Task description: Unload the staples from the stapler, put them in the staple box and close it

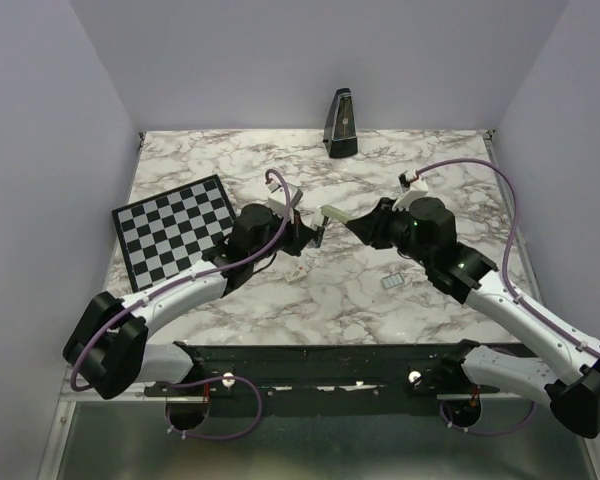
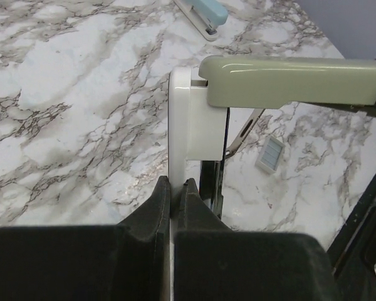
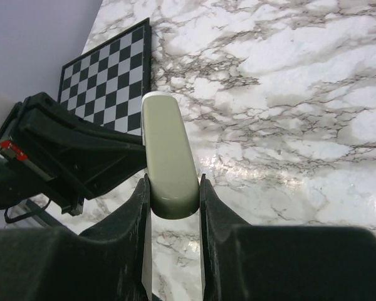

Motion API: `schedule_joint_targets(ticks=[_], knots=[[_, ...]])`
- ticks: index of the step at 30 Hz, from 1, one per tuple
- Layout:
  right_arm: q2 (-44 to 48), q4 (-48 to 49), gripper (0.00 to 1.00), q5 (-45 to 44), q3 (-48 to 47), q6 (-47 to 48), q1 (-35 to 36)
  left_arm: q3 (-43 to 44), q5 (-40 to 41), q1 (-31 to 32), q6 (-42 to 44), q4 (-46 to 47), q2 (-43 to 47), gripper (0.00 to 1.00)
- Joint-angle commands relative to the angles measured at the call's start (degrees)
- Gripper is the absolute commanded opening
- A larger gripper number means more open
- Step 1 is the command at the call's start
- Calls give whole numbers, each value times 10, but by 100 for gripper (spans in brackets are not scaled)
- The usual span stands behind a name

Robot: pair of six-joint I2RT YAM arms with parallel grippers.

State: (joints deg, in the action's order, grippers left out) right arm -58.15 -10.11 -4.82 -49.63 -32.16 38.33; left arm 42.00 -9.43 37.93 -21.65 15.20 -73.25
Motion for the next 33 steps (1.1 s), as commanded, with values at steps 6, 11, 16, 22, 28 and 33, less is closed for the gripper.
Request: schedule_joint_targets(ticks=[6,11,16,22,28,33], knots=[[-29,30,1,-25,27,95,-83,-6,119,6,82,39,-54,0],[-57,65,1,9,33,104,-101,-17,148,29,114,68,-76,0],[-81,87,1,46,32,114,-134,-22,185,55,186,84,-98,0],[-106,95,1,140,30,145,-182,-27,247,85,256,97,-121,0],[-123,89,1,241,15,178,-229,-20,296,116,348,102,-131,0],[-162,82,1,257,-4,193,-239,-11,324,133,392,105,-138,0]])
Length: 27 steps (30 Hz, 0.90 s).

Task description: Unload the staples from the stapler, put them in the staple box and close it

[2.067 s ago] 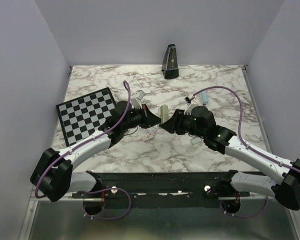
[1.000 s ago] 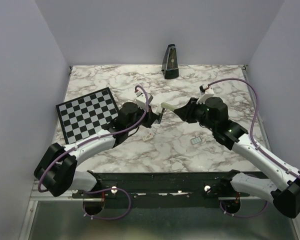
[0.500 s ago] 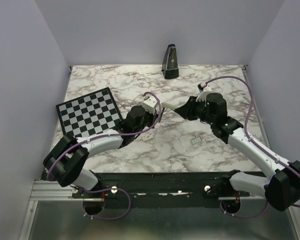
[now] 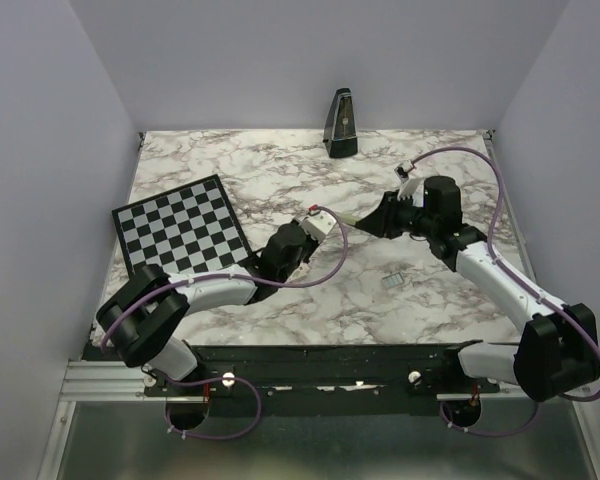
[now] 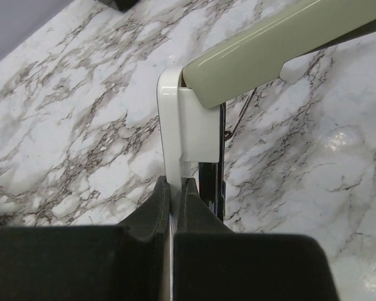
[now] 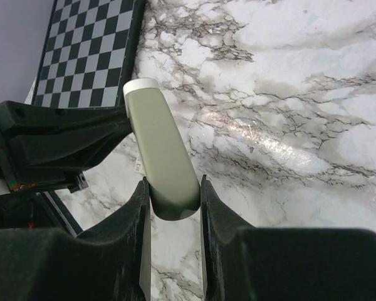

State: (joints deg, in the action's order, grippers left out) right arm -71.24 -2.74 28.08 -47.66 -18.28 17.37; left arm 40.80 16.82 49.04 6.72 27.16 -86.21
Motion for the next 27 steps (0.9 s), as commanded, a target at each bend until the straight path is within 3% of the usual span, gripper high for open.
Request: schedule_joint_targets(ticks=[1,10,15,20,27], knots=[[-36,8,1,-68,-28,59,-30,5,72,26,125,-11,-12,0],[-78,7,2,-92,-17,40,-41,20,174,60,169,54,-83,0],[-79,26,4,-46,12,26,-44,24,181,65,150,63,-105,0],[-80,64,11,-44,36,10,-44,24,275,87,211,163,-142,0],[-97,97,8,-41,61,-1,-44,37,368,116,301,325,-202,0]])
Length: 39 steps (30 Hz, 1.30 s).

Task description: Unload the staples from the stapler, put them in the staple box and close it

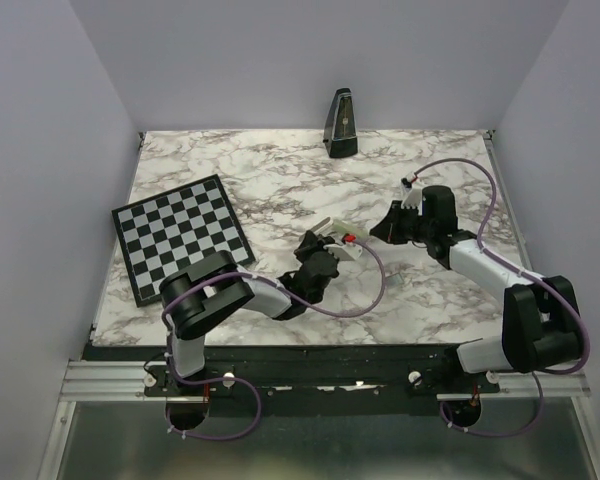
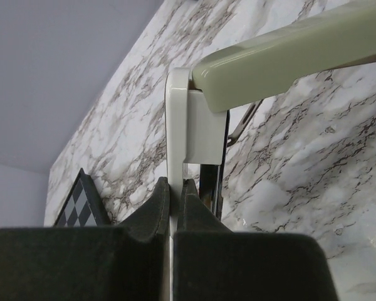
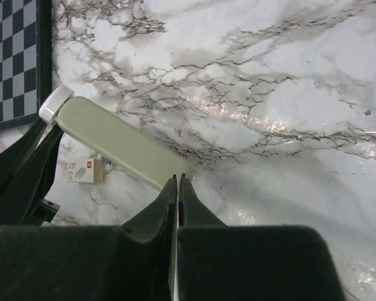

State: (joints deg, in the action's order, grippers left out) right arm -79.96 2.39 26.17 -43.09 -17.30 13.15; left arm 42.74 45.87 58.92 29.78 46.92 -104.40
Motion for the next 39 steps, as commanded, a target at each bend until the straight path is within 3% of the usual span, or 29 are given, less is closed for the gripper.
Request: schedule_joint_targets(ticks=[1,9,14,18,19,22,27,29,32,39], knots=[[-11,47,8,-22,18,-11,-2,18,63,17,59,108,-17,0],[37,-1,13,-40,2,-13,-2,52,-10,-1,-102,-80,47,0],[118,-106,39,-139,-44,-50,-2,110,-67,-24,-263,-260,90,0],[210,-121,53,-132,-49,-76,-2,163,-187,-63,-403,-393,119,0],[223,-115,55,-124,-45,-81,-2,173,-256,-73,-427,-429,125,0],[275,-79,61,-94,-10,-106,-2,196,-382,-110,-528,-466,146,0],[315,18,66,-47,48,-168,-1,211,-481,-129,-625,-488,165,0],[309,33,73,-39,53,-182,3,213,-530,-131,-666,-484,166,0],[300,47,79,-50,56,-186,18,221,-566,-131,-713,-482,162,0],[271,34,80,-113,47,-183,78,197,-591,-132,-804,-452,177,0]])
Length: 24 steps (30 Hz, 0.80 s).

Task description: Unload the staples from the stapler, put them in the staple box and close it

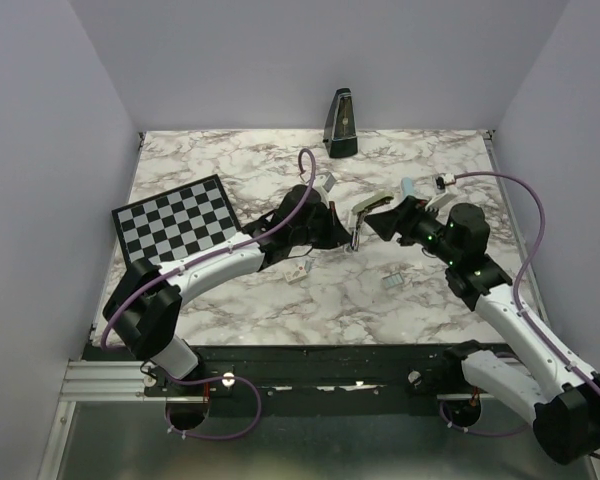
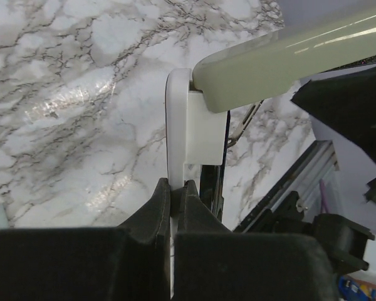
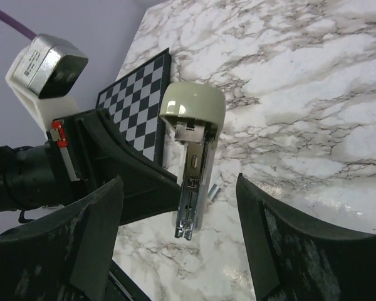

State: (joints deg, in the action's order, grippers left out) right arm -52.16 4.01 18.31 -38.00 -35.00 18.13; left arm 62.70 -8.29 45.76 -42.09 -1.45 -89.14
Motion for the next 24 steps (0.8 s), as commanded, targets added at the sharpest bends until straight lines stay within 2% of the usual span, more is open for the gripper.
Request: schedule_joint_targets(ticks=[1,6,10,15,19,21,24], knots=[[-16,17,79,-48,-5,-3,43,-5,-54,0,-90,37,25,0],[-49,12,75,-99,-12,-1,76,-16,-61,0,-113,57,34,0],[-72,5,65,-125,-22,-2,98,-32,-50,0,-114,61,47,0],[-94,-1,61,-144,-30,-1,112,-41,-44,0,-112,65,57,0],[-110,7,45,-145,-39,-1,126,-42,-45,0,-110,63,56,0],[-121,9,42,-148,-43,-2,130,-43,-46,-1,-109,64,55,0],[-130,6,31,-158,-50,-2,135,-47,-45,-1,-106,65,57,0]])
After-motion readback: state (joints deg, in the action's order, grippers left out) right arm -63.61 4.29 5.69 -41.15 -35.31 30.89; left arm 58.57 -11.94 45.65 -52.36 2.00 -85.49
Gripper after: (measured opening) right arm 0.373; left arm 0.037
